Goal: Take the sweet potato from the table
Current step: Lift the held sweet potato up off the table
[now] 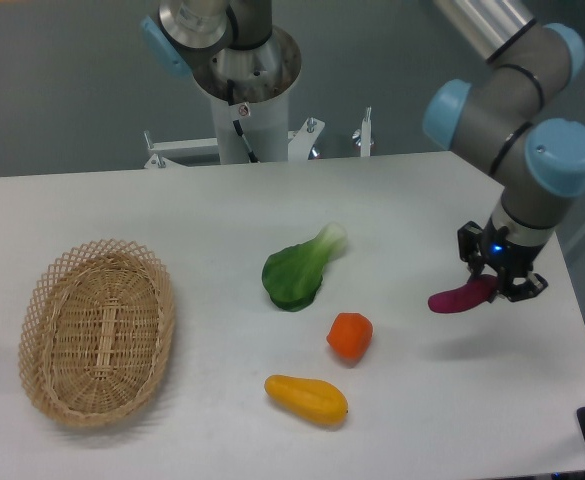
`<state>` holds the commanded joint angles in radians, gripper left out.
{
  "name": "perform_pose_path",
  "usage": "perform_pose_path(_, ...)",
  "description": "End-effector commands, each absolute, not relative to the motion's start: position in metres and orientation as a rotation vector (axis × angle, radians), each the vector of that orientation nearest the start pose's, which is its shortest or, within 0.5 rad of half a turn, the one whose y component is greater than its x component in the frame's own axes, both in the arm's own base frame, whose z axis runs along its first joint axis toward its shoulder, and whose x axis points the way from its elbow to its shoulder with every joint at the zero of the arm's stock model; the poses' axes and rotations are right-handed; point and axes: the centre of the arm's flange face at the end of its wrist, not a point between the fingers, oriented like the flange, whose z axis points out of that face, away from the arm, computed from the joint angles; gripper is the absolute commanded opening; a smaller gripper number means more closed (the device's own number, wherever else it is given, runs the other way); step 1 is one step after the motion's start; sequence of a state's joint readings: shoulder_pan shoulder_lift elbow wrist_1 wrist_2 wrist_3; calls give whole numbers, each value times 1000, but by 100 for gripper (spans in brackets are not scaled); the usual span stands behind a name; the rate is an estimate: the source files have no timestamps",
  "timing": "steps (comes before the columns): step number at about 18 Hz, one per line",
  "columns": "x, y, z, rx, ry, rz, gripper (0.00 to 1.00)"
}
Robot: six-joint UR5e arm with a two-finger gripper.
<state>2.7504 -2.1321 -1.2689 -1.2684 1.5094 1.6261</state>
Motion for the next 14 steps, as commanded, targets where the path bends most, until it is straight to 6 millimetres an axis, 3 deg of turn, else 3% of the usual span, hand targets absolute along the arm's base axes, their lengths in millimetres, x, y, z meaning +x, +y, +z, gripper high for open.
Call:
perform_pose_path(3, -614, 409, 336, -3013, 688, 49, 14)
perform_pose_path(8, -605, 431, 335, -3028, 652, 63, 14)
perform_pose_path(14, -603, 435, 333, -3029, 659, 61, 14)
